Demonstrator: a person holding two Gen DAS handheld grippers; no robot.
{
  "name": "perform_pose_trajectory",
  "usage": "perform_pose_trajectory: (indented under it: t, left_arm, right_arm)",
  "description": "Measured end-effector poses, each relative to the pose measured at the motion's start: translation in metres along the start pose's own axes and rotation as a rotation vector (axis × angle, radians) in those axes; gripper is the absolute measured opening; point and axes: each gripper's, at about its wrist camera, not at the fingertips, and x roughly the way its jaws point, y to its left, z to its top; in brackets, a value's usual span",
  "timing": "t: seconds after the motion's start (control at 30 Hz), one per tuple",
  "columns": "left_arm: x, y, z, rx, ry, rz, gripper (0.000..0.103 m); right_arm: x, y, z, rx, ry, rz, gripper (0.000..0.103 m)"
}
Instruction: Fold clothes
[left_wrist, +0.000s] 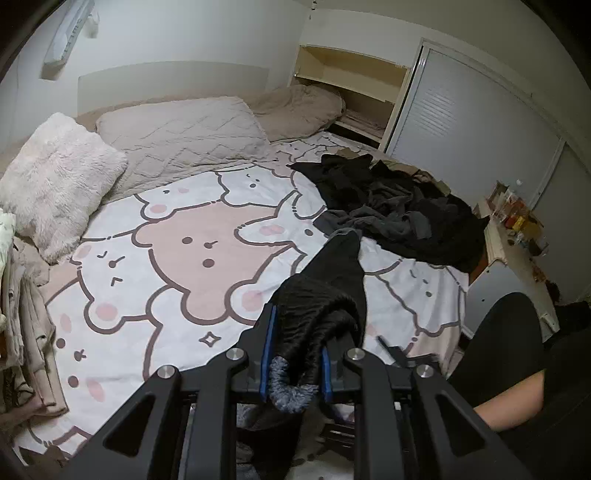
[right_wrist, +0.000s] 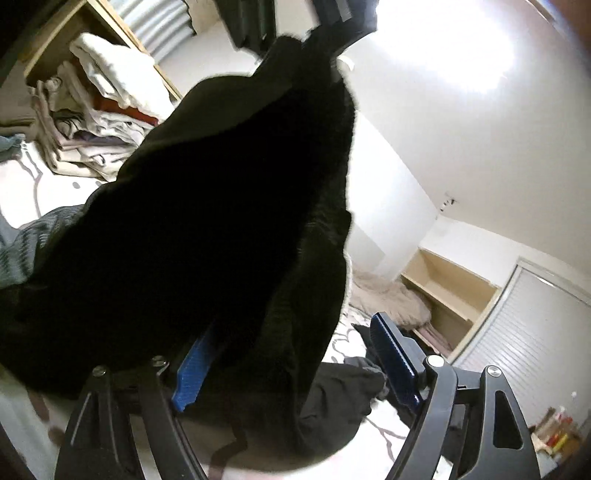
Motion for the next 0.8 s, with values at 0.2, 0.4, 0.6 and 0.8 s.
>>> perform_pose_trajectory:
  t: [0.2,0.4,0.6,0.8]
  left_arm:
    - [-0.012,0.000,0.001,-0.051,-0.036,-0.020,0.020]
    - [-0.016,0.026,-0.013,-0.095,-0.034,0.054,0.020]
    - [0.000,0.056,-0.047,-0.160,0.019,0.107,0.020]
    - [0.024,0.091,-0.085,-0.253,0.097,0.141,0.020]
  right_arm:
    - [0.041,0.025,0.004,-0.009,0.168,-0.065,0.083]
    - [0.041,-0.010,-0.012,0.035,0.182,-0.132,0.083]
    - [0.045,-0.038,-0.016,-0.008,0.038,-0.109,0.083]
    - [0.059,-0.020,-0.019,-0.267,-0.104,0.125,0.083]
